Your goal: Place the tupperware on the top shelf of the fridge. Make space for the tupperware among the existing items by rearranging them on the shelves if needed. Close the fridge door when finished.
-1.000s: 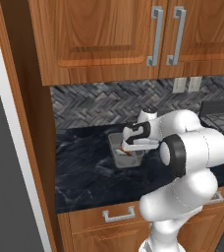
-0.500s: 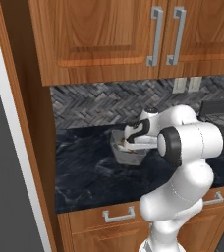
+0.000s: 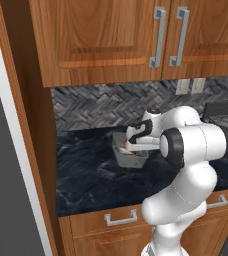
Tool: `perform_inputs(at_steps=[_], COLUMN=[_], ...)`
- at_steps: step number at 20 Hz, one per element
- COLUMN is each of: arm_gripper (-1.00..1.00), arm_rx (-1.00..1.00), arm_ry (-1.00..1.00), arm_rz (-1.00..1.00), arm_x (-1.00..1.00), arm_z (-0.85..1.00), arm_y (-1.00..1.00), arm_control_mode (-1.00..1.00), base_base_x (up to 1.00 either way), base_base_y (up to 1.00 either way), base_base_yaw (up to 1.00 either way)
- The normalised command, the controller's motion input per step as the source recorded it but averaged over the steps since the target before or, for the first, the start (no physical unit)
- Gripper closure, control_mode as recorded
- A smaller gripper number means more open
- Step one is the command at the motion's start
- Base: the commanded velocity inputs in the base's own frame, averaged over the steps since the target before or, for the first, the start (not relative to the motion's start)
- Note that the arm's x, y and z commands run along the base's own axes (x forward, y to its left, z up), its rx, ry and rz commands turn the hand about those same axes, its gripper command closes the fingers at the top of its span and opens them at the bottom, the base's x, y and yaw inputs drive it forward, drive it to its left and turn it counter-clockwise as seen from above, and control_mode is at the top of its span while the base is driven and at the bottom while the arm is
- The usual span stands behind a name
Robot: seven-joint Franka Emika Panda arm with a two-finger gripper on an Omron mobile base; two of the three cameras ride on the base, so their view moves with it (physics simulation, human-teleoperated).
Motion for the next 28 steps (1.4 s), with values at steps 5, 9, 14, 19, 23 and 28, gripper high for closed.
perform_inputs(at_steps=[5, 9, 14, 19, 23, 28], arm_gripper=[1.00, 1.00, 1.00, 1.00, 1.00, 1.00], arm_rx=[0.00, 0.00, 0.00, 0.00, 0.00, 0.00], arm_ry=[0.00, 0.00, -0.01, -0.05, -0.05, -0.08], arm_rz=[0.00, -0.07, -0.19, -0.23, -0.20, -0.16], arm_x=[0.01, -0.80, -0.99, -0.96, -0.85, -0.67], arm_z=[0.00, 0.62, 0.85, 0.85, 0.98, 1.00], arm_y=[0.04, -0.01, -0.17, -0.22, -0.28, -0.22], arm_control_mode=[-1.00, -1.00, -1.00, -1.00, -1.00, -1.00], base_base_x=[0.00, 0.00, 0.00, 0.00, 0.00, 0.00], base_base_y=[0.00, 0.00, 0.00, 0.00, 0.00, 0.00], base_base_yaw=[0.00, 0.00, 0.00, 0.00, 0.00, 0.00])
